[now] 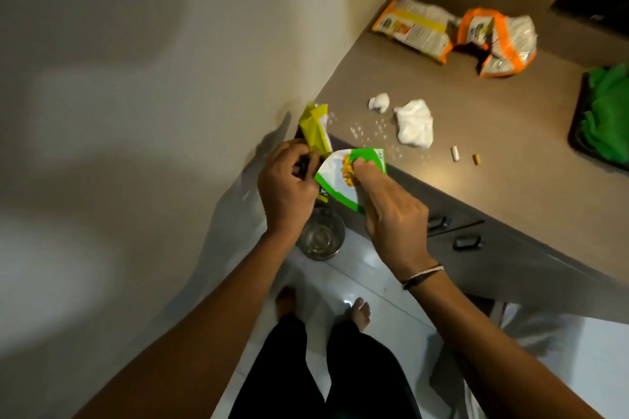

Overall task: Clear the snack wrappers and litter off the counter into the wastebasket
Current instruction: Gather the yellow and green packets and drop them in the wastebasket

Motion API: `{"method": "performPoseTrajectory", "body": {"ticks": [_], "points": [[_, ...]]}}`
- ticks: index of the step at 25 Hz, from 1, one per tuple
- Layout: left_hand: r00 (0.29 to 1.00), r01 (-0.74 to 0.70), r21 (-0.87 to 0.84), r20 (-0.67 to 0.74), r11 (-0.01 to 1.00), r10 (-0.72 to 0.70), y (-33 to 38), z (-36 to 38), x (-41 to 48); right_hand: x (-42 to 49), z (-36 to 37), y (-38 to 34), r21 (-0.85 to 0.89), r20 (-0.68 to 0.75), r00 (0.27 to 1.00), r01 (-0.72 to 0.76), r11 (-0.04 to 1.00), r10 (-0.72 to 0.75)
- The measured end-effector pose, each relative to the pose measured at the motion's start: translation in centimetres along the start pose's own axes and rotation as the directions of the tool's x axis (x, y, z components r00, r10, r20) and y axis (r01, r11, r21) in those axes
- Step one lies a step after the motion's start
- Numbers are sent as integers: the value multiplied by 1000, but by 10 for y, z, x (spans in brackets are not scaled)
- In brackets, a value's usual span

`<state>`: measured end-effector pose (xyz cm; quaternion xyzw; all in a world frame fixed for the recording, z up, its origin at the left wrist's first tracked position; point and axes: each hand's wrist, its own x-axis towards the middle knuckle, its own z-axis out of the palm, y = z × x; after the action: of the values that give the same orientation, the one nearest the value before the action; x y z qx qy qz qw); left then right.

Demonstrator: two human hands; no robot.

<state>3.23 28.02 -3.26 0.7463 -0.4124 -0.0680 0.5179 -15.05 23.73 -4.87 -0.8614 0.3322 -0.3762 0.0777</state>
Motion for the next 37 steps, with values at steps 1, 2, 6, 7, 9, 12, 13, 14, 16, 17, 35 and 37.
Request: {"method": "performPoseTrajectory", "body": {"ticks": [1,2,6,7,9,12,13,14,16,17,35,37], "points": [[1000,28,17,9,999,-28,-16,-4,-16,-17,7,-3,-10,51,999,17,1000,-16],[998,53,43,22,998,-54,-32,-7,-31,-34,15,-4,-24,99,995,21,999,-18],[981,140,185,110,973,-162,-94,0,-78,-90,60,11,-68,281,960,1,998,18],[971,158,225,141,961,-192,-110,4,-87,-102,73,17,-72,333,942,-26,997,48],[938,200,309,214,930,-272,-150,18,-111,-133,103,32,-76,471,869,-132,988,152],[864,275,369,310,888,-397,-215,48,-145,-183,160,60,-109,638,712,-294,949,294],[841,311,364,325,878,-432,-237,61,-155,-199,181,70,-125,667,669,-335,934,329],[818,344,359,340,868,-464,-256,73,-164,-214,200,80,-142,688,634,-360,922,353],[780,388,361,361,848,-510,-294,98,-179,-240,236,97,-172,701,595,-394,903,393],[765,407,357,370,841,-527,-315,113,-185,-252,254,107,-176,688,589,-430,885,423],[525,211,526,649,824,-550,-403,163,-185,-255,338,132,-304,800,386,-399,865,459],[571,131,528,652,839,-499,-369,143,-184,-237,307,109,-324,758,429,-407,854,491]]}}
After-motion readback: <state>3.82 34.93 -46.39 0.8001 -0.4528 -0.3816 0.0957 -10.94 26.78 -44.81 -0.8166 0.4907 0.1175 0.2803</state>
